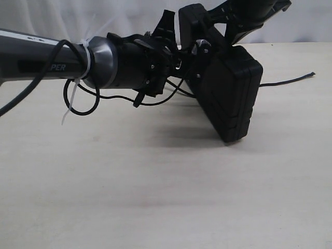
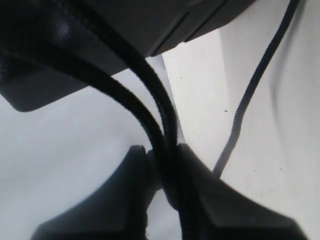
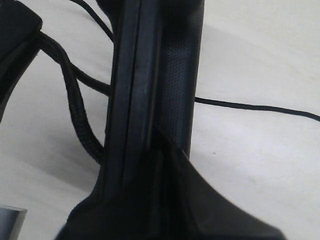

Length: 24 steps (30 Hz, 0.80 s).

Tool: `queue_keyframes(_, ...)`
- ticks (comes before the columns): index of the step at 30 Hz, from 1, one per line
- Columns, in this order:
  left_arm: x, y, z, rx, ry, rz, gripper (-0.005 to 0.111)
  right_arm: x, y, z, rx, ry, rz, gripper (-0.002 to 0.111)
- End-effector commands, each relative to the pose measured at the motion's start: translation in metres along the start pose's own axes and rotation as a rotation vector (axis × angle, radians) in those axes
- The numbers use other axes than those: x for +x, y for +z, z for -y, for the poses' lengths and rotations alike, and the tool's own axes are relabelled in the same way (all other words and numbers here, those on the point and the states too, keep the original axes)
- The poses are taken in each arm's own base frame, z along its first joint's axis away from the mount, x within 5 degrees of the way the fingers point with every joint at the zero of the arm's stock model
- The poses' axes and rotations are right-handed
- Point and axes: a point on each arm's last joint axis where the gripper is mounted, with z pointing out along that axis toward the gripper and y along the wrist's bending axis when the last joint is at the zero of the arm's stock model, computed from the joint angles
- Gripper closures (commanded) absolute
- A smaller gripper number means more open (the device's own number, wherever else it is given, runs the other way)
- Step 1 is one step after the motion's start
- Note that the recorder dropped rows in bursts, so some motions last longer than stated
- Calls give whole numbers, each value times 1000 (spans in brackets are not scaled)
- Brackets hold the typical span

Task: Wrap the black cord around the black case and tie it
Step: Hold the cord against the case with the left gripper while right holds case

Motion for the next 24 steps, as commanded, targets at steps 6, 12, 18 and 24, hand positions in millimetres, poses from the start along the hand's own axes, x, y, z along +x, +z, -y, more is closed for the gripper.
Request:
queue_keyframes(6, -7, -3, -2, -6, 109, 76, 107, 1, -1, 0, -4, -6, -5, 104)
queue_keyframes(12, -12, -4, -2, -2, 101, 131, 107, 1, -1, 0, -4, -6, -5, 104)
queue_keyframes(18, -2, -1, 2, 71, -87, 71, 107, 1, -1, 0, -4, -8, -5, 104)
queue_keyframes(24, -3, 2, 5, 154, -273, 158, 84, 1, -1, 0, -4, -11, -5, 104)
